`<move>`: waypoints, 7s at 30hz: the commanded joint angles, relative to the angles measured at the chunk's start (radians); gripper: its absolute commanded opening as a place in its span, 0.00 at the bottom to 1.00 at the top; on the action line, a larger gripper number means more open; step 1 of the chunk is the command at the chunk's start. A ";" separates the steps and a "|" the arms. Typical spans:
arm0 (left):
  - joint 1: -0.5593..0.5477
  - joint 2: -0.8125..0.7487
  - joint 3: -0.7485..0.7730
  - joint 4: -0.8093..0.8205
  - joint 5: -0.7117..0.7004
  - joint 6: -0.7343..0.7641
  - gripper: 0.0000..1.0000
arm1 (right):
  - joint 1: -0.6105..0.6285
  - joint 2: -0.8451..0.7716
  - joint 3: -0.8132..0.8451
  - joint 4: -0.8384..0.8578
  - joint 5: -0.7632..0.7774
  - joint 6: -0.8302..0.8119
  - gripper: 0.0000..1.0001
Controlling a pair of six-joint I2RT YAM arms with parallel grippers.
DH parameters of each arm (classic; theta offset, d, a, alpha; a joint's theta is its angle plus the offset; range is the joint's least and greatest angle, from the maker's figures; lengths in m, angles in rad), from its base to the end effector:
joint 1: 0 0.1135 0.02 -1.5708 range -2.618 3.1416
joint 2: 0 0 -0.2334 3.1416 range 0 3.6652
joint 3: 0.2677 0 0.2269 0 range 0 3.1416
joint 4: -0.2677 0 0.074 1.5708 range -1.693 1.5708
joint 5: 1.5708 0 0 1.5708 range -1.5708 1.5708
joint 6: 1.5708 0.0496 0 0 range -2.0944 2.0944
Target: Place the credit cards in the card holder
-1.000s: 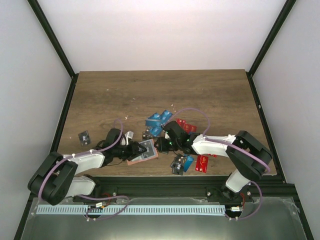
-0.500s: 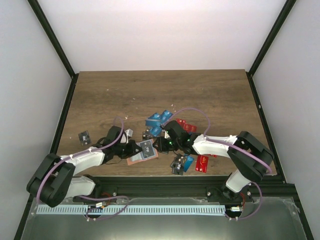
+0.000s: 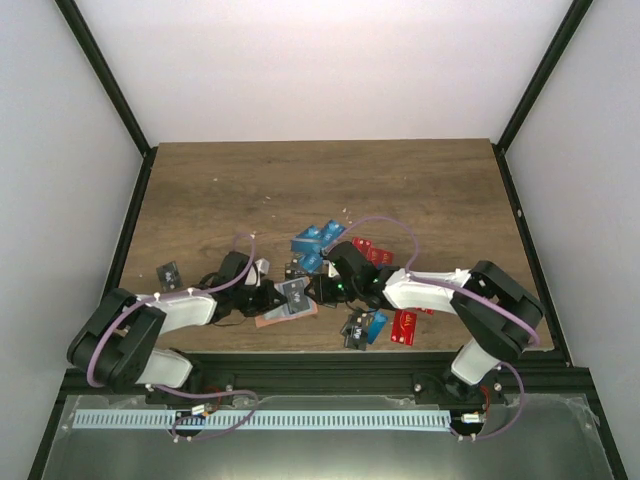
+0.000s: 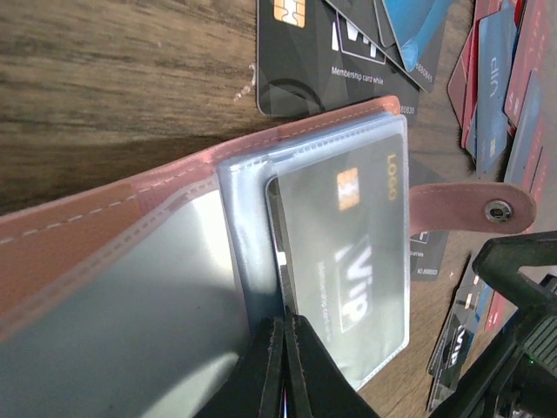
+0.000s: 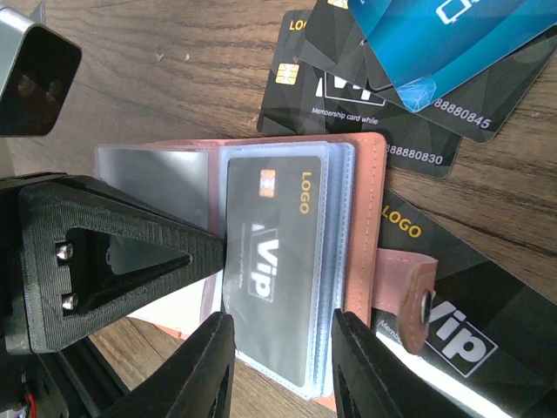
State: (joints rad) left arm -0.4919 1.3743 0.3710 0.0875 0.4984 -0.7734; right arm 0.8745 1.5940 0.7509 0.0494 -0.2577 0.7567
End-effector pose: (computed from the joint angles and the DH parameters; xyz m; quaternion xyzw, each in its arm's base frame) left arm 0.1777 -0.1221 0.0969 -0.0502 0.9197 -0.3727 0.1133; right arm 0.1836 0.2393 0.1364 -0.1026 0.9133 0.3551 0.1709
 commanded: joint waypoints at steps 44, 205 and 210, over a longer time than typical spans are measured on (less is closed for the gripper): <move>-0.041 0.132 0.034 0.001 -0.128 0.071 0.04 | 0.011 0.080 0.060 0.015 -0.095 -0.039 0.36; -0.407 -0.049 0.345 -0.275 -0.313 0.255 0.07 | 0.263 -0.122 0.165 -0.933 0.452 0.401 0.70; -0.406 -0.127 0.302 -0.300 -0.329 0.267 0.07 | 0.190 -0.066 0.234 -0.958 0.560 0.372 0.61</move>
State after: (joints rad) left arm -0.8978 1.3025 0.7021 -0.1753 0.1951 -0.5396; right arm 1.1164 1.5063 0.9237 -0.8711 0.1741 1.1206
